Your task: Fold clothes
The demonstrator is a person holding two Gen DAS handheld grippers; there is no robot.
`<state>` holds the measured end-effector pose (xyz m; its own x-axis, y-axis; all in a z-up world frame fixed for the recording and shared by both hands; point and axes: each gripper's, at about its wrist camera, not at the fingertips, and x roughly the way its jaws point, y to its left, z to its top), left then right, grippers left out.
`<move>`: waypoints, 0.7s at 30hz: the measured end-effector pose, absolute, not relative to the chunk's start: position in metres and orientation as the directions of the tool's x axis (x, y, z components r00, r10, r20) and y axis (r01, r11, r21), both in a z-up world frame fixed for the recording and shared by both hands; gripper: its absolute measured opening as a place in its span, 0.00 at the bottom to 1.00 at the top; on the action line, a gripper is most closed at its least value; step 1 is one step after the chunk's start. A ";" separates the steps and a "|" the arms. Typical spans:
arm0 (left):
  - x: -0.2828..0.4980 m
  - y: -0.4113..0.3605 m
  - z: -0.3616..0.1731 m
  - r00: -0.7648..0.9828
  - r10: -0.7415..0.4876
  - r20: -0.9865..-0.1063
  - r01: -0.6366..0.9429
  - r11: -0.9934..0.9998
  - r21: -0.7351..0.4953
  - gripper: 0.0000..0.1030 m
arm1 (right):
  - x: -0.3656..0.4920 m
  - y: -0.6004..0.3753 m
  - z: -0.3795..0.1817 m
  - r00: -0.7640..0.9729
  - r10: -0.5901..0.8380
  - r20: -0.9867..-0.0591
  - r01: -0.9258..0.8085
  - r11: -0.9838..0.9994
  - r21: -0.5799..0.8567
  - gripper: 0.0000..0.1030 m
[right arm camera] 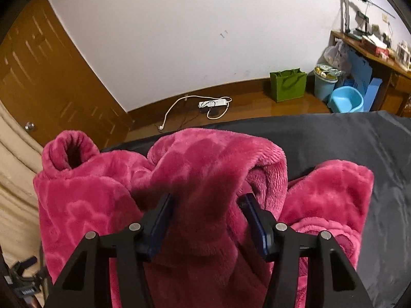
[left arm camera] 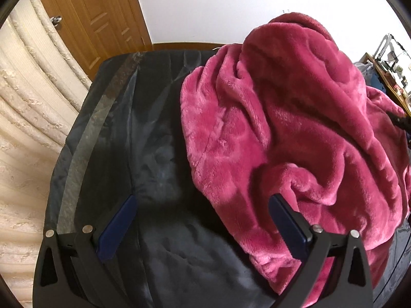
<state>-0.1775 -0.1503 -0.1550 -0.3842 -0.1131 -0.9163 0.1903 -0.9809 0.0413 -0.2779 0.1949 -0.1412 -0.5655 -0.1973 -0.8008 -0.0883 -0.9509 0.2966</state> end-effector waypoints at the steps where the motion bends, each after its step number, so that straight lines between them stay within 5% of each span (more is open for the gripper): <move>1: -0.177 -0.149 -0.155 -0.382 -0.114 -0.917 0.186 -0.981 0.045 0.99 | -0.280 0.195 -0.141 -0.566 -0.201 -0.799 -0.082 -0.951 0.297 0.57; 4: -0.174 -0.143 -0.154 -0.376 -0.124 -0.918 0.172 -0.983 0.062 0.99 | -0.284 0.191 -0.137 -0.561 -0.190 -0.806 -0.036 -0.967 0.253 0.54; 7: -0.171 -0.139 -0.148 -0.375 -0.136 -0.917 0.165 -0.983 0.079 0.99 | -0.283 0.184 -0.130 -0.566 -0.169 -0.807 -0.007 -0.978 0.210 0.19; 8: -0.170 -0.138 -0.146 -0.375 -0.140 -0.916 0.166 -0.983 0.082 0.99 | -0.281 0.181 -0.125 -0.579 -0.155 -0.800 -0.002 -0.981 0.192 0.16; 14: -0.165 -0.139 -0.138 -0.381 -0.149 -0.913 0.193 -0.978 0.080 0.99 | -0.237 0.161 -0.078 -0.711 -0.051 -0.702 0.064 -0.998 0.008 0.14; 21: -0.153 -0.128 -0.125 -0.400 -0.159 -0.902 0.186 -0.978 0.090 0.99 | -0.170 0.166 -0.028 -0.814 -0.059 -0.578 0.071 -0.997 0.001 0.14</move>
<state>-0.1525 -0.1284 -0.1249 -0.4004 -0.1594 -0.9024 0.1858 -0.9784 0.0904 -0.1701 0.1659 -0.0285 -0.8140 -0.0590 -0.5778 0.0714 -0.9974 0.0014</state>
